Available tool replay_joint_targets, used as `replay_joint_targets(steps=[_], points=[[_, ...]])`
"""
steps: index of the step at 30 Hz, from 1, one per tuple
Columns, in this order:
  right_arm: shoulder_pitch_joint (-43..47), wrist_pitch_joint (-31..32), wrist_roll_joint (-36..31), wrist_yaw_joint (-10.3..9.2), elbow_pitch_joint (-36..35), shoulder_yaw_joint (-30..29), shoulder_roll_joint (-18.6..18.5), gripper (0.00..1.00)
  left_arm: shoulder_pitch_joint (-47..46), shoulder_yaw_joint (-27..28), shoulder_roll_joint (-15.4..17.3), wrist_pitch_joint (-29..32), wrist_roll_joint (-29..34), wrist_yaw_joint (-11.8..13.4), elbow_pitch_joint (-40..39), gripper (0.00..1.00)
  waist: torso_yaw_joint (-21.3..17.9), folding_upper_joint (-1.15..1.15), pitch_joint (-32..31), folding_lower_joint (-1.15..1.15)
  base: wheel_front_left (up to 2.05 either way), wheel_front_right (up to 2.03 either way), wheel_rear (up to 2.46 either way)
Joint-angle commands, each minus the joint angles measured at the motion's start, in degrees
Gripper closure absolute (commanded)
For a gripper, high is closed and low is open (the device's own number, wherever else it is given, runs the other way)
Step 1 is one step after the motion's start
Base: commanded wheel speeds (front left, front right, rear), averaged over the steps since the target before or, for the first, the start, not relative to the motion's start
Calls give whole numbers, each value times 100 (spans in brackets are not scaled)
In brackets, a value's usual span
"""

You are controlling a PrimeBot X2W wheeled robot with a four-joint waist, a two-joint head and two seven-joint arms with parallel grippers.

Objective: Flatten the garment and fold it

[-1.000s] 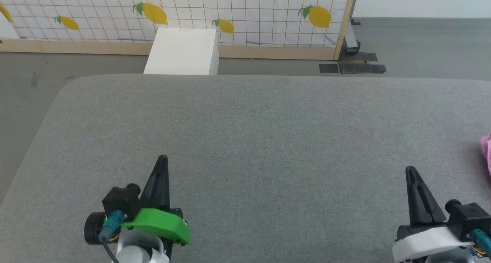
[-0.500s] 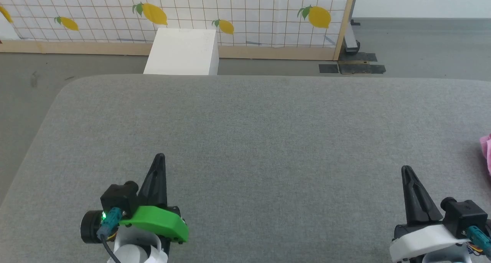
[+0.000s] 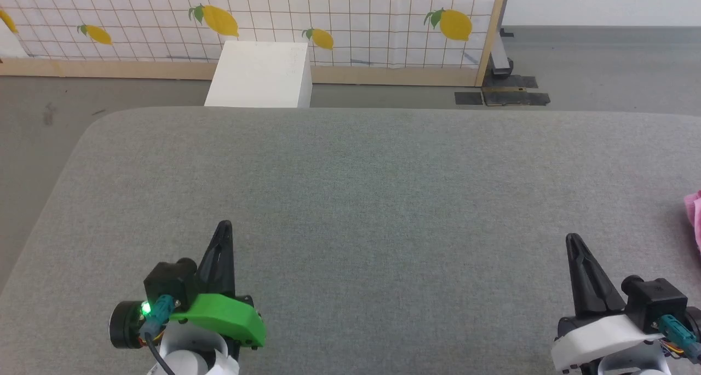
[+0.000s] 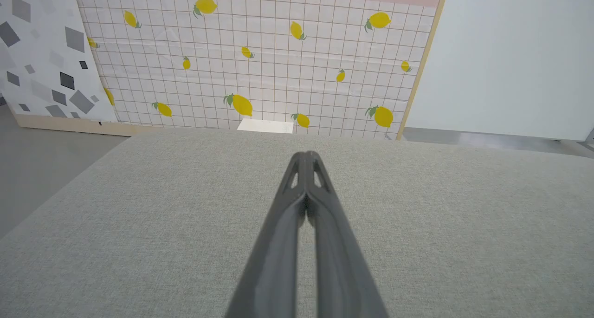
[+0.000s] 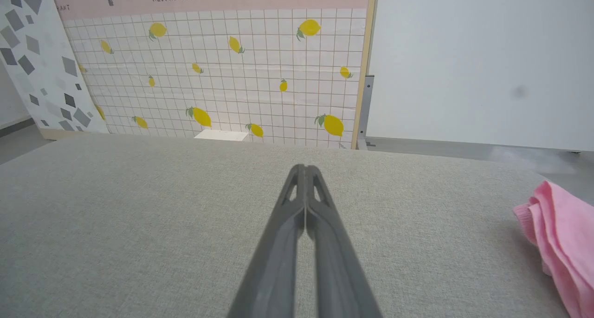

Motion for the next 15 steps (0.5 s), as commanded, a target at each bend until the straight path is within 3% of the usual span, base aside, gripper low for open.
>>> replay_joint_targets(steps=[1, 15], points=[[-94, 37, -58, -4, -50, 26, 7, 100, 90, 33, -7, 36, 64, 28, -38, 100, 0, 0, -1, 0, 0, 0, 0], [-142, 199, -103, -5, -88, 99, 9, 100, 130, 102, -8, 199, 220, 55, -139, 100, -5, 0, -7, 0, 0, 0, 0]])
